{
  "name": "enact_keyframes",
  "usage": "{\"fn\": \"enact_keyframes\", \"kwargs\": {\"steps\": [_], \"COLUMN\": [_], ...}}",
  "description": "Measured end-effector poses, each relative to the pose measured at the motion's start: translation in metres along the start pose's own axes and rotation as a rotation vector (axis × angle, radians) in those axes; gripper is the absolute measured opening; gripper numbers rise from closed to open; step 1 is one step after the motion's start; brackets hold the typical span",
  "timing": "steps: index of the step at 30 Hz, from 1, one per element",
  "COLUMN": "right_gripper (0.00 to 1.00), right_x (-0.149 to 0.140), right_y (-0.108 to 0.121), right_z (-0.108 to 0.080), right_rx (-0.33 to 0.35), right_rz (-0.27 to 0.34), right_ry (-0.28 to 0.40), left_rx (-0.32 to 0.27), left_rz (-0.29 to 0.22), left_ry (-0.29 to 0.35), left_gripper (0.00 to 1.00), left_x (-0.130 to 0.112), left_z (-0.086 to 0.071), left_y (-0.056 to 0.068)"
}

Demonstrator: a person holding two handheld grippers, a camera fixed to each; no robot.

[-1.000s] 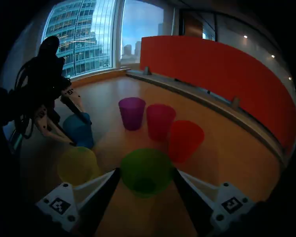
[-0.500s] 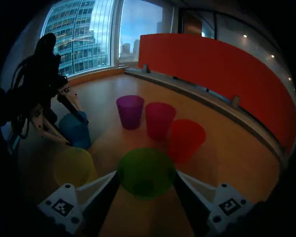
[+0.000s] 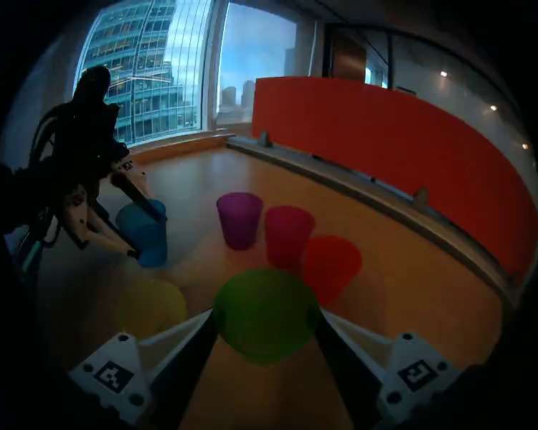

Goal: Pour water

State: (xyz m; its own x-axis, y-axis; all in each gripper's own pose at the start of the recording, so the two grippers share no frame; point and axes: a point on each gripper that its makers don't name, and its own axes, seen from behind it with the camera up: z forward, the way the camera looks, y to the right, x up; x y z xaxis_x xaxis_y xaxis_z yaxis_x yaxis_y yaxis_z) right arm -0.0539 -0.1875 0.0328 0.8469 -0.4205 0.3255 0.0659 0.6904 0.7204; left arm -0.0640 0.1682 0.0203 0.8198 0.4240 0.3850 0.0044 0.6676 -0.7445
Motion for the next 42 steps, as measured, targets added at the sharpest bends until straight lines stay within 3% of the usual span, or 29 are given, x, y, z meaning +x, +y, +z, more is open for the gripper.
{"fn": "enact_keyframes", "kwargs": {"steps": [18,33,42], "right_gripper": [0.92,0.93,0.93], "right_x": [0.058,0.104,0.127], "right_y": [-0.009,-0.008,-0.007], "right_z": [-0.046,-0.071,-0.078], "right_rx": [-0.041,-0.07,-0.076], "right_rz": [0.003,-0.037,-0.029], "right_ry": [0.176,0.31,0.385], "left_rx": [0.101,0.143,0.157], "left_rz": [0.01,0.013,0.014], "left_ry": [0.175,0.3,0.352], "left_gripper": [0.85,0.85,0.85], "left_x": [0.065,0.1,0.12], "left_z": [-0.048,-0.072,-0.084], "left_y": [-0.011,-0.015,-0.019]}}
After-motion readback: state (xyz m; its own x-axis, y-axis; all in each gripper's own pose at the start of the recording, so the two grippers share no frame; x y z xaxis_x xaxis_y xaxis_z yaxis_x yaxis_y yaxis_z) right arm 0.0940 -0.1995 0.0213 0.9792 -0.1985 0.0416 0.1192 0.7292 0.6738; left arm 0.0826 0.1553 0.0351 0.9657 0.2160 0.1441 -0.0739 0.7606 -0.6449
